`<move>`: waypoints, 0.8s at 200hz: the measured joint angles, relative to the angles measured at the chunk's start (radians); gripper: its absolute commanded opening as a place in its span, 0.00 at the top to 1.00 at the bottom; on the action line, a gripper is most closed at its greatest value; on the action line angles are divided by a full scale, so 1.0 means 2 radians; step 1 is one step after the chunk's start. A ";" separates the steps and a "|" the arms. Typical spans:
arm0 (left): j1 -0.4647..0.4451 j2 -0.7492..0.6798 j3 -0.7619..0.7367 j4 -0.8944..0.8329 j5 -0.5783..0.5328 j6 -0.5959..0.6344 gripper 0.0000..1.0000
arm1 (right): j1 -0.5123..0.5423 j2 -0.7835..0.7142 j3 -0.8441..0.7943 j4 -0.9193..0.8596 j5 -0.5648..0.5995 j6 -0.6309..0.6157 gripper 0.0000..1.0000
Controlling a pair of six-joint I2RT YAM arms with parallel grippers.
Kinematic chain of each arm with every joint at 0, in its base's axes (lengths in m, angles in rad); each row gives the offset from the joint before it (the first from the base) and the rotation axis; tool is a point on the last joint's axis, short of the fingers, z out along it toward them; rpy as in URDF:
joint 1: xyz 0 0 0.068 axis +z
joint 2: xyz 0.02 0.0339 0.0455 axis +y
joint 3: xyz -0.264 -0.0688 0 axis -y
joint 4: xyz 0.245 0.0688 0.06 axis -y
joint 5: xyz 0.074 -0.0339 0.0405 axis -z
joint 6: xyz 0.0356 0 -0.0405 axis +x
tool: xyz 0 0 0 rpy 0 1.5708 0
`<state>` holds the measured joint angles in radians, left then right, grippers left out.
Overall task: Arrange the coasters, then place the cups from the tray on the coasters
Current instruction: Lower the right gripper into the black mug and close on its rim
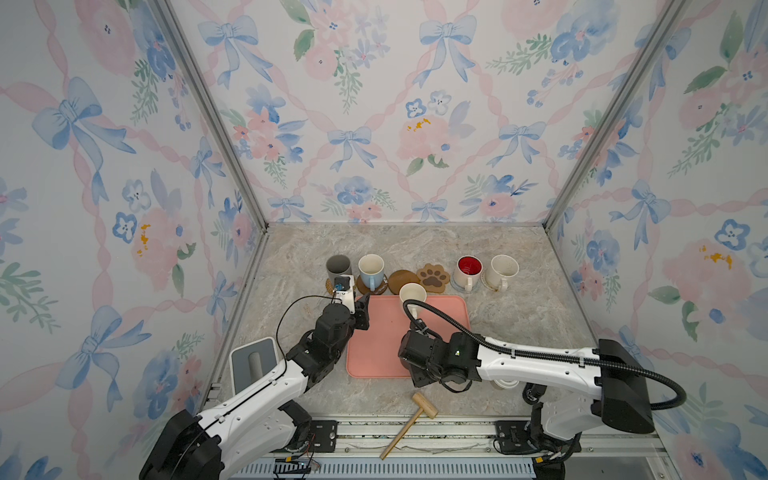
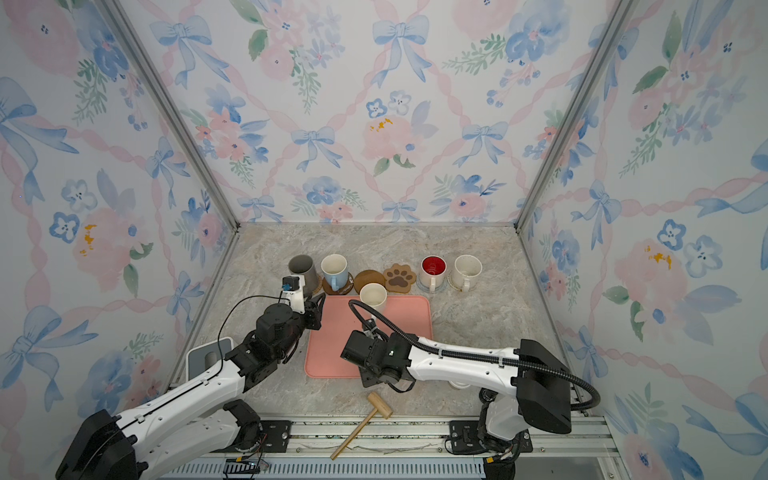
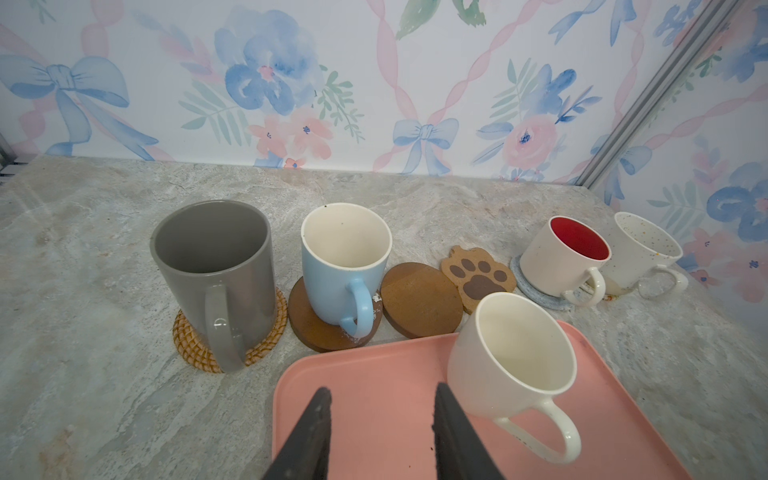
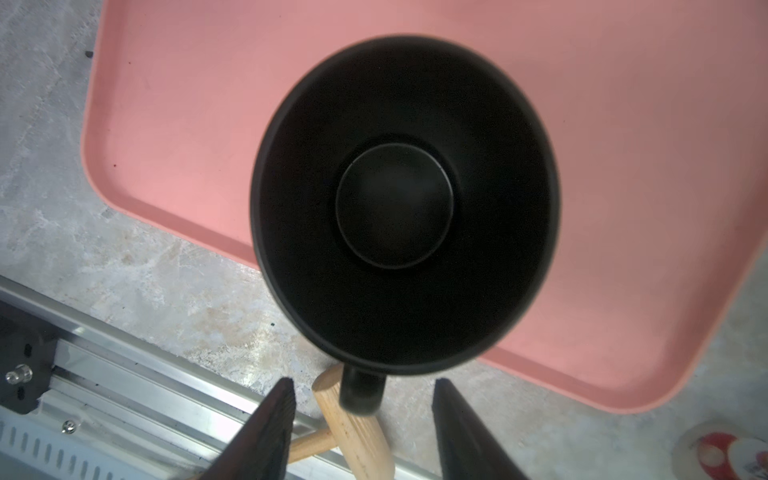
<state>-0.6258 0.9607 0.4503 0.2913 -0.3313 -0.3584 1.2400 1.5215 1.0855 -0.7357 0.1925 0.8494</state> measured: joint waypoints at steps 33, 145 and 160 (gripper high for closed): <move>0.002 -0.002 -0.005 0.000 0.000 0.000 0.63 | 0.000 0.013 0.000 0.003 -0.005 0.004 0.46; 0.004 -0.009 -0.008 0.000 0.000 0.000 0.63 | -0.006 0.036 0.000 0.002 -0.005 0.013 0.55; 0.004 -0.009 -0.008 0.000 0.000 0.000 0.63 | -0.009 0.036 0.000 0.005 -0.006 0.013 0.56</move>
<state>-0.6182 0.9432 0.4339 0.2909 -0.3317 -0.3588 1.2221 1.5929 1.0859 -0.7261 0.1799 0.8761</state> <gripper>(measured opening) 0.373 0.448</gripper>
